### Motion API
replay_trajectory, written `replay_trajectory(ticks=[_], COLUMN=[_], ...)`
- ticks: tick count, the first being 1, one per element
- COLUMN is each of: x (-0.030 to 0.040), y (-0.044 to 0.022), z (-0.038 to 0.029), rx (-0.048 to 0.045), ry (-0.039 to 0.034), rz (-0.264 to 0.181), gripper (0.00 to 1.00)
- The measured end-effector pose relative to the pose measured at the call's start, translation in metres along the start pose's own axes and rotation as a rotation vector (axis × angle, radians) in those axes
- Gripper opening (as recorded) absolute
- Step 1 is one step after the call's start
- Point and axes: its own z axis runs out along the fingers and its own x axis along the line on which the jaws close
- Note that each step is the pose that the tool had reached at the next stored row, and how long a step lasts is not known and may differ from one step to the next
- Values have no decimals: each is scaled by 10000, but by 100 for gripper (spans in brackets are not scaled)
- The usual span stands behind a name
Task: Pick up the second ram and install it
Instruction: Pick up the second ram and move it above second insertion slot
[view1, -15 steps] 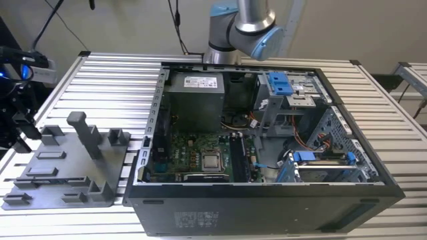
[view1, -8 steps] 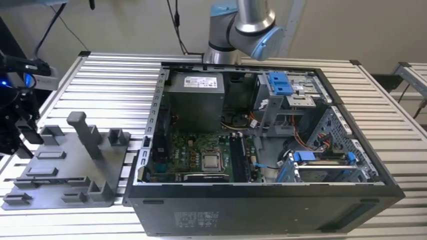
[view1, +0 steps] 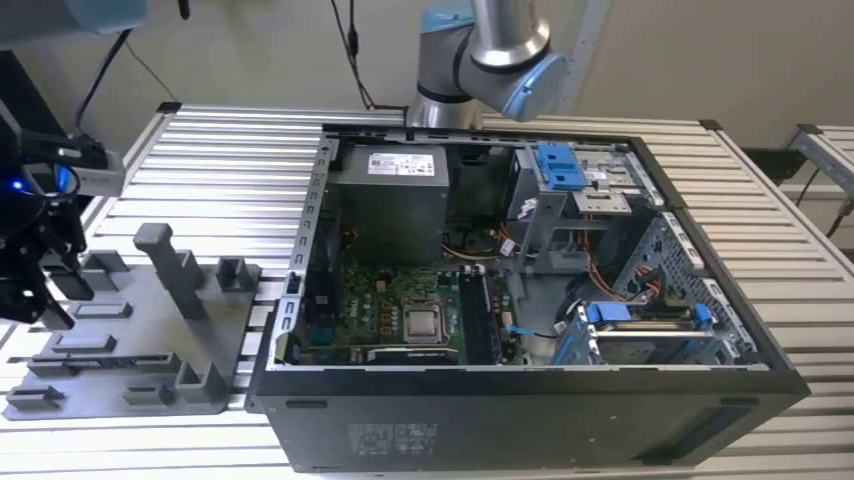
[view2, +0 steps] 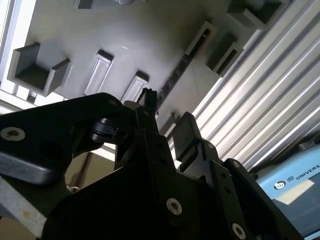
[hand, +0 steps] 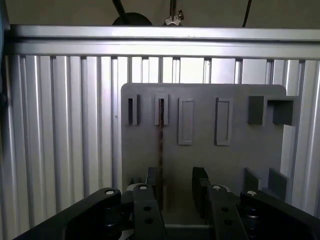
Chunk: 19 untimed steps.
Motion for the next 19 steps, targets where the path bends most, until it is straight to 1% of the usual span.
replay_trajectory(ticks=[4,10,15,19], x=[26,40,39,39], y=[1,8,17,18], z=[68,166,228,275], rx=[70,172,175,109], ry=[-2,-2,-1,-2], rz=[2,4,-6,-47], gripper=[42,42,42,42])
